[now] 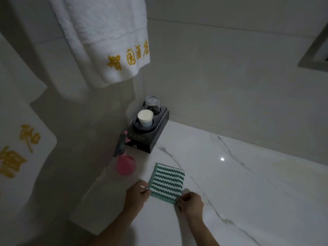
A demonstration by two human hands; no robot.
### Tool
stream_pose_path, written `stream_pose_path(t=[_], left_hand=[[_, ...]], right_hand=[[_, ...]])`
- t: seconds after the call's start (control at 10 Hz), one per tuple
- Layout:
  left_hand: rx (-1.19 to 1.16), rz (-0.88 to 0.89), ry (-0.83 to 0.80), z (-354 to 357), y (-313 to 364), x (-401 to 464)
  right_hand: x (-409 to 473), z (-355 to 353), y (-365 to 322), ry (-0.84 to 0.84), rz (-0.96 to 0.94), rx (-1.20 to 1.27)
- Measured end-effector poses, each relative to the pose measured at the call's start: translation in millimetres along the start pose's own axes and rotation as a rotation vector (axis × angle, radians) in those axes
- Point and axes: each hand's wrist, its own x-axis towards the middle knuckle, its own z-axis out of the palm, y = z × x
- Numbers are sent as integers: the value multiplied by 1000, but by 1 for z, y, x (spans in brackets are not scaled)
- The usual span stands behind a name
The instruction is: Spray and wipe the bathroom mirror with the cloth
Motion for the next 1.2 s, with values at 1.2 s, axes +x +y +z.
stream_pose_path(t=[1.2], left_hand=[[282,18,11,-6,7,5]], right_hand=[[-9,-17,4,78,-49,-22]])
